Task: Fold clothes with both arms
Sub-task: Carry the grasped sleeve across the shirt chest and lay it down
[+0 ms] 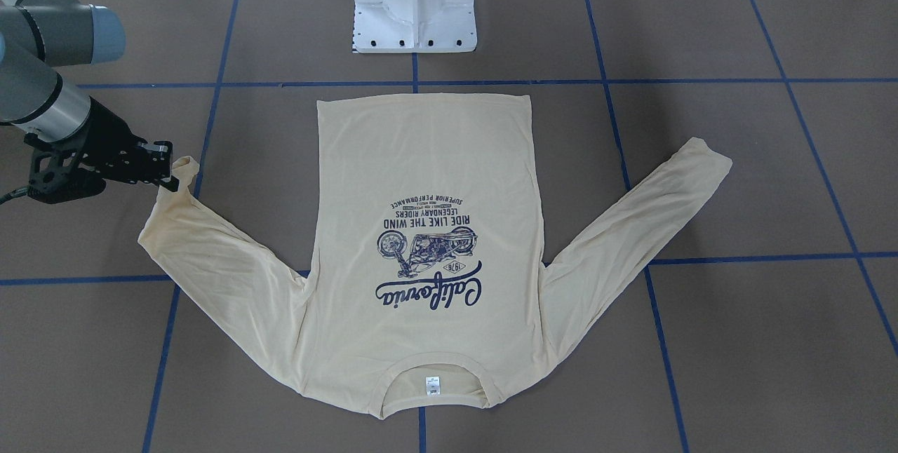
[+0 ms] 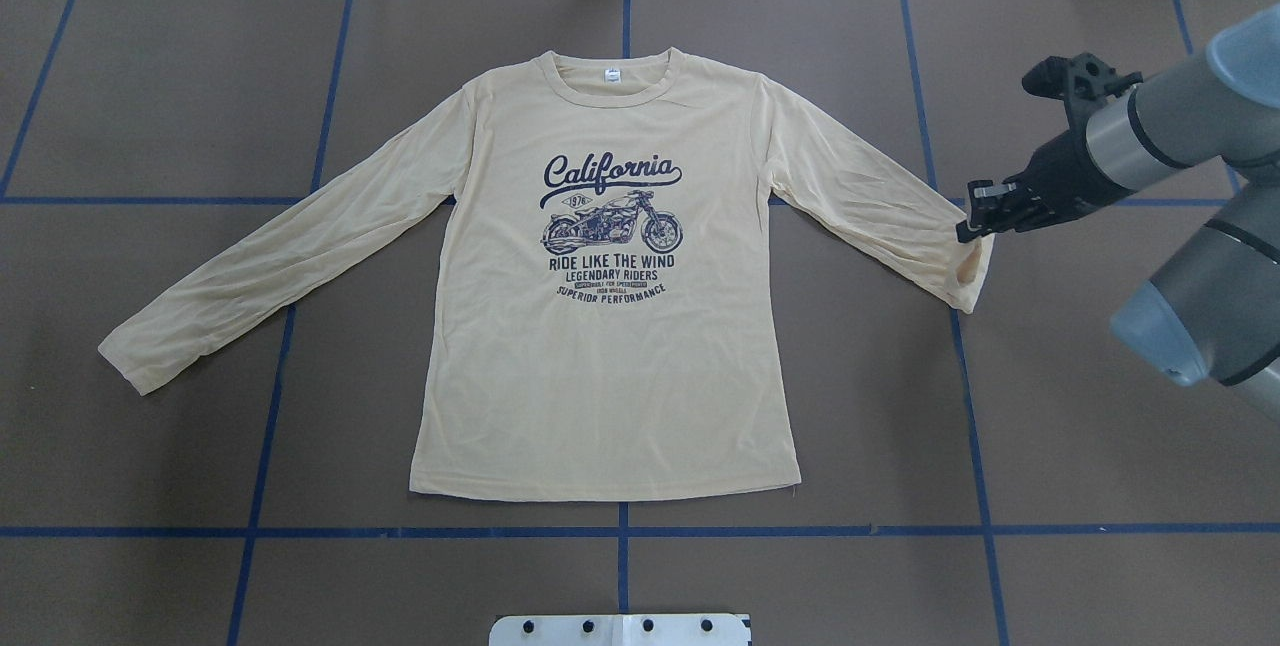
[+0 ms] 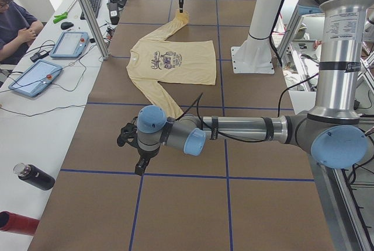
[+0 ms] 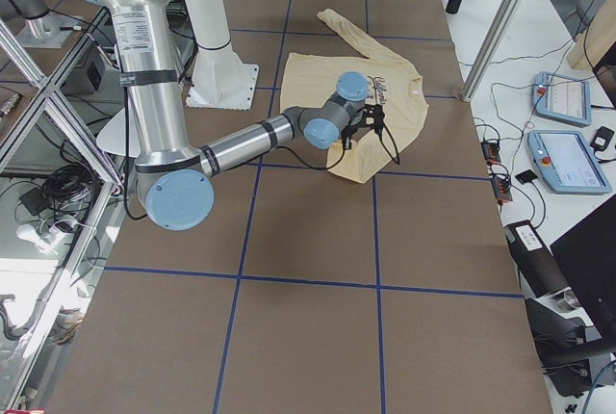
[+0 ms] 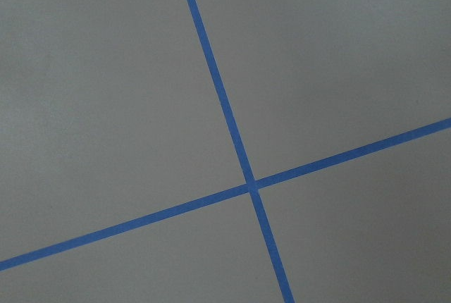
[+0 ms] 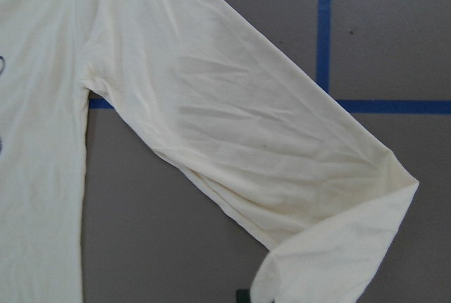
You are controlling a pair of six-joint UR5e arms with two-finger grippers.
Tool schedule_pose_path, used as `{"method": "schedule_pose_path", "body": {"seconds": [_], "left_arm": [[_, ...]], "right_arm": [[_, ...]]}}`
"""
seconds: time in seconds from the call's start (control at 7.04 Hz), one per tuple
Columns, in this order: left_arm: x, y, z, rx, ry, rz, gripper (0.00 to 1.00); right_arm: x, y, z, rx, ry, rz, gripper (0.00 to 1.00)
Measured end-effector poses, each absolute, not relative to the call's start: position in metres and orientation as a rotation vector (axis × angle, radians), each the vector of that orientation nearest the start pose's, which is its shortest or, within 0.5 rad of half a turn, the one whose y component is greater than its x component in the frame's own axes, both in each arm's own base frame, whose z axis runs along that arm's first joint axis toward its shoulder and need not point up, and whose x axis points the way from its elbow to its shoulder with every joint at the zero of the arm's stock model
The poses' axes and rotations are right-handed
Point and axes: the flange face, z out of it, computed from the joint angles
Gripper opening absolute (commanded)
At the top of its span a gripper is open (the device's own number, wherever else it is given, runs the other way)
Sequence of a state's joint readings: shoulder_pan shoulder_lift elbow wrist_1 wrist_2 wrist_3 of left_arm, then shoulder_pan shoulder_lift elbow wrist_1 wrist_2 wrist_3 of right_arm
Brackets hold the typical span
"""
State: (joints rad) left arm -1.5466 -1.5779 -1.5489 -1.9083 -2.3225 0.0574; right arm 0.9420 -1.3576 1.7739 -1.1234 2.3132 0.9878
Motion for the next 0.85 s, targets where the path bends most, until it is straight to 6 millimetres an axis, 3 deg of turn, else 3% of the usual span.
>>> {"method": "schedule_pose_path", "body": {"seconds": [0.57, 0.71, 0.85], "left_arm": [[-0.065, -0.513, 0.630, 0.325, 0.738, 0.168, 1.00], [-0.070, -0.513, 0.630, 0.329, 0.736, 0.159, 1.00], [-0.073, -0.512, 0.631, 0.330, 0.734, 0.153, 1.00]], "right_arm": [[-0.306, -0.534, 0.241, 0.124, -1.238, 0.068, 0.00], [-0.316, -0.546, 0.200, 0.156, -1.273, 0.052, 0.00], [-0.342, -0.567, 0.158, 0.179, -1.290, 0.034, 0.00]]}}
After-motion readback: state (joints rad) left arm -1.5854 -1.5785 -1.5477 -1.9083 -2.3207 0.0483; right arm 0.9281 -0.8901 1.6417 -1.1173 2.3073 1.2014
